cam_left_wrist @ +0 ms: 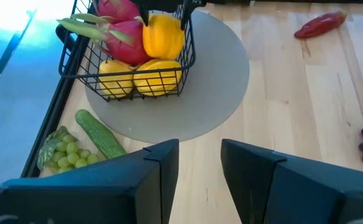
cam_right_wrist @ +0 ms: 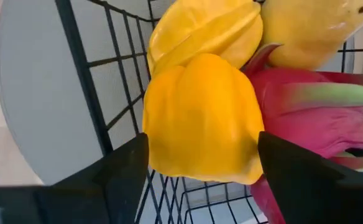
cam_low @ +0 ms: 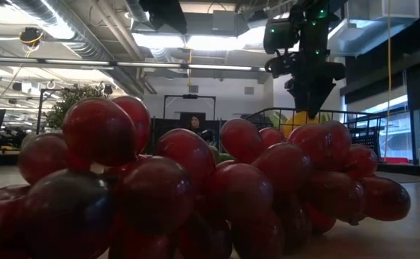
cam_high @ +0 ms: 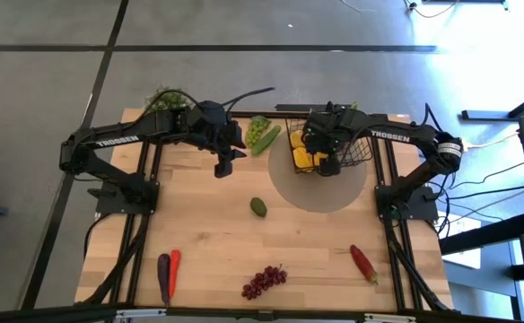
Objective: Build produce basket
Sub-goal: Put the yellow bell pepper into the wire basket, then put the red grapes into the wire basket
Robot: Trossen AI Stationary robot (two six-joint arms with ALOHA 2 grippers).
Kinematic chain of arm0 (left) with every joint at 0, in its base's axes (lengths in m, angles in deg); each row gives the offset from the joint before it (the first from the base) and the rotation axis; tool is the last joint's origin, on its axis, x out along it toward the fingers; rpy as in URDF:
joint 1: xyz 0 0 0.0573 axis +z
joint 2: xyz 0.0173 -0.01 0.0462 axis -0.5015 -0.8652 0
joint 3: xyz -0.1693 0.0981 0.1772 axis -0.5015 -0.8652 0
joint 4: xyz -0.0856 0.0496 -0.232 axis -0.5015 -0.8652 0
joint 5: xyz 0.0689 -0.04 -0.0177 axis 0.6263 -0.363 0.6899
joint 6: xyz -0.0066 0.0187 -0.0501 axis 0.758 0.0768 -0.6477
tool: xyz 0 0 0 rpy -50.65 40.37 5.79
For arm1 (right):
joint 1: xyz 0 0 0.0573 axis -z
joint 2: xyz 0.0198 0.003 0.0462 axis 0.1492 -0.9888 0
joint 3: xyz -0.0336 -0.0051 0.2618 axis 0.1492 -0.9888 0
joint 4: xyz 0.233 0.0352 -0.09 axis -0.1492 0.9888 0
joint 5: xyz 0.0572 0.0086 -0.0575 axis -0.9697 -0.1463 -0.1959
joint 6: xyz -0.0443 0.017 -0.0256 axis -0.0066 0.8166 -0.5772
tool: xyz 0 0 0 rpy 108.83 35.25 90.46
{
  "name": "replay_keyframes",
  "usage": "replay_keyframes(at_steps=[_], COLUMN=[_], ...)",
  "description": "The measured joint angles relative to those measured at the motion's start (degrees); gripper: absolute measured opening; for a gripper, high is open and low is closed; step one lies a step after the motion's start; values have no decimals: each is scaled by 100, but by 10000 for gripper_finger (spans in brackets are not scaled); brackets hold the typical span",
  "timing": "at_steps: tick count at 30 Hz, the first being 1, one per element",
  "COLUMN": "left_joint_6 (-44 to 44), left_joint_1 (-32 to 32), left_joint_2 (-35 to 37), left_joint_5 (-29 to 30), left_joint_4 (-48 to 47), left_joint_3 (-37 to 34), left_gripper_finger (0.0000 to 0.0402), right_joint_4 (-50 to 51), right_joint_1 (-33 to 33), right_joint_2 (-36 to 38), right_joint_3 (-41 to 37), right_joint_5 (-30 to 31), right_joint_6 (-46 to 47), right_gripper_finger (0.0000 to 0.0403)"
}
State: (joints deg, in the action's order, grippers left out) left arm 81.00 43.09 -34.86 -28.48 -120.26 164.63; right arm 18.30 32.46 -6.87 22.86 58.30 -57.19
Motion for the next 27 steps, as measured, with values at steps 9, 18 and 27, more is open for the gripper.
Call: replay_keyframes(at_steps=[9, 18, 27], left_joint_6=[-213, -694, -1782], left_joint_1=[0, 0, 0], left_joint_2=[0, 0, 0], left_joint_5=[0, -2, -172], left_joint_4=[-2, -9, -351], left_joint_3=[0, 0, 0], left_gripper_finger=[109, 109, 109], right_joint_4=[147, 592, 1181], right_joint_1=[-2, -9, -66], right_joint_2=[-6, 179, 524], right_joint_3=[73, 651, 1126], right_joint_5=[29, 50, -149], right_joint_6=[194, 494, 1257], right_gripper_finger=[284, 283, 283])
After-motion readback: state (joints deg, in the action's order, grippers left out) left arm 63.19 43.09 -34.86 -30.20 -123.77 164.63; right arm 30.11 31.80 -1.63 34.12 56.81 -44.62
